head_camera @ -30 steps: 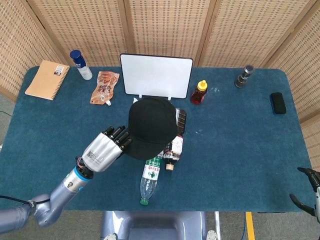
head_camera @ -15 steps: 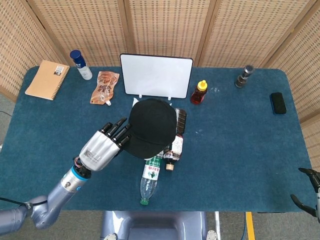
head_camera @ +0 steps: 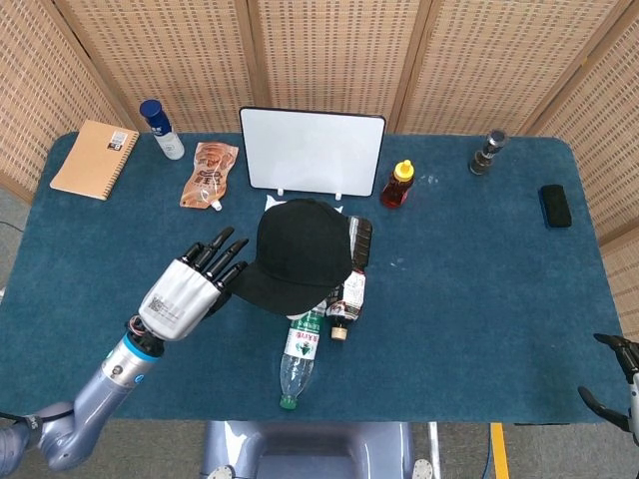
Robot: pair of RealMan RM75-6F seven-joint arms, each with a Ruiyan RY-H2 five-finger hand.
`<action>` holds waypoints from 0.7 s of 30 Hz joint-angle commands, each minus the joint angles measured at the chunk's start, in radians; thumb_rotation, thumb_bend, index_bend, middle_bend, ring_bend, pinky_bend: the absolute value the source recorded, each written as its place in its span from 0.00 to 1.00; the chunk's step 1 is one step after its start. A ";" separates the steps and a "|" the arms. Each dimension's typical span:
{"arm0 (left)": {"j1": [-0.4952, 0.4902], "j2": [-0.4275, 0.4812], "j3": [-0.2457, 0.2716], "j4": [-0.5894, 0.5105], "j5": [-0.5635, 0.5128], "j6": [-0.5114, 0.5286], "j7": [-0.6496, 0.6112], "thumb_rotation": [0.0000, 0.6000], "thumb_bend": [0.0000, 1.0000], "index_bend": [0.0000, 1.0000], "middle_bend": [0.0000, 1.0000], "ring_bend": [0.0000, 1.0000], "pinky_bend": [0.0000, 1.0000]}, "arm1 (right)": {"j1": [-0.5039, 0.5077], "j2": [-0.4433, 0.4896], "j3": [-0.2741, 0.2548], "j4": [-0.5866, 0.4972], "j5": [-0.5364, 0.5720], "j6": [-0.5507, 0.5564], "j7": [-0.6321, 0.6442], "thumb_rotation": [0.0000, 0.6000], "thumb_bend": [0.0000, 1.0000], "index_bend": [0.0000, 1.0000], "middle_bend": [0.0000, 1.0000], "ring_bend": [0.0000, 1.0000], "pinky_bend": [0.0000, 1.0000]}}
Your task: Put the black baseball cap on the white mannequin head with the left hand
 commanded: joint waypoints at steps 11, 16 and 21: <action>0.187 0.184 0.076 -0.164 -0.160 0.072 -0.089 1.00 0.20 0.29 0.17 0.06 0.38 | 0.026 0.006 0.011 -0.008 0.011 -0.036 -0.013 1.00 0.20 0.23 0.29 0.28 0.31; 0.274 0.219 0.094 -0.125 -0.212 0.147 -0.145 1.00 0.20 0.38 0.19 0.10 0.41 | 0.038 0.013 0.022 -0.023 0.024 -0.049 -0.046 1.00 0.20 0.23 0.29 0.28 0.31; 0.358 0.235 0.106 -0.074 -0.275 0.203 -0.241 1.00 0.22 0.47 0.26 0.17 0.47 | 0.052 0.023 0.032 -0.051 0.045 -0.071 -0.091 1.00 0.20 0.23 0.29 0.28 0.31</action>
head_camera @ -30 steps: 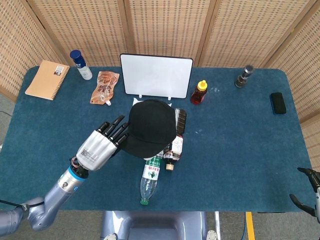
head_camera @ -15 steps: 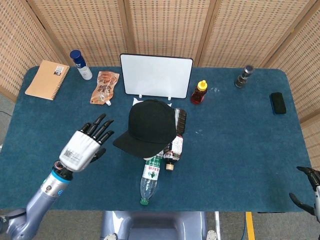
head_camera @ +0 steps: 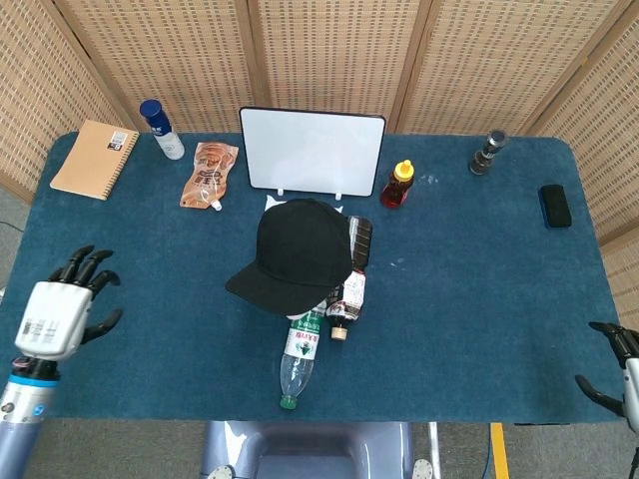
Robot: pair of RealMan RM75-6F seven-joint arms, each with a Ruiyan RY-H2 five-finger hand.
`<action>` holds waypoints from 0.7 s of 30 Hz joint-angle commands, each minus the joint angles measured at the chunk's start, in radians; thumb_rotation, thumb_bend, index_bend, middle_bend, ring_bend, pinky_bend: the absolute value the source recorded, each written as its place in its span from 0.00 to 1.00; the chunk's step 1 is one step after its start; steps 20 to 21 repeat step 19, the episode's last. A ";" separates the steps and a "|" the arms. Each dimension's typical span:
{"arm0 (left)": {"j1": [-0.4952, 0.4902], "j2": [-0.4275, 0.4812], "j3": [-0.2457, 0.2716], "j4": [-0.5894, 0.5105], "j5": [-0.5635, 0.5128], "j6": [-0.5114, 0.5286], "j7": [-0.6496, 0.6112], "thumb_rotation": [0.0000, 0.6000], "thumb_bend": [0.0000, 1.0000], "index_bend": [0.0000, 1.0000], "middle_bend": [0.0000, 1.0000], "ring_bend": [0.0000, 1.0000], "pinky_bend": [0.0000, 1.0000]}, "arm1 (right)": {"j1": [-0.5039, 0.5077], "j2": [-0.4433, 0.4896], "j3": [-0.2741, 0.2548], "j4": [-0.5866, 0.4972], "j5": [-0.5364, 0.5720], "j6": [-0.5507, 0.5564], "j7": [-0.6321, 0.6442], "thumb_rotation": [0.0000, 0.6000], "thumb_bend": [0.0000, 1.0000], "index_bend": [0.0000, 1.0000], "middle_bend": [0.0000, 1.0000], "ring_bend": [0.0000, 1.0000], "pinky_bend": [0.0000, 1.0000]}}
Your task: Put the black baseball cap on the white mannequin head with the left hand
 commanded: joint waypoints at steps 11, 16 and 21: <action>0.172 0.052 0.020 0.085 -0.093 0.117 -0.149 1.00 0.23 0.52 0.31 0.20 0.48 | 0.030 0.019 0.005 -0.071 0.025 -0.049 -0.095 1.00 0.20 0.23 0.29 0.28 0.31; 0.183 0.063 0.012 0.081 -0.097 0.112 -0.147 1.00 0.23 0.52 0.33 0.20 0.48 | 0.039 0.018 0.004 -0.072 0.027 -0.064 -0.095 1.00 0.20 0.23 0.29 0.28 0.31; 0.182 0.064 0.004 0.079 -0.103 0.101 -0.149 1.00 0.23 0.52 0.33 0.20 0.48 | 0.044 0.016 0.002 -0.072 0.023 -0.070 -0.093 1.00 0.20 0.23 0.29 0.28 0.30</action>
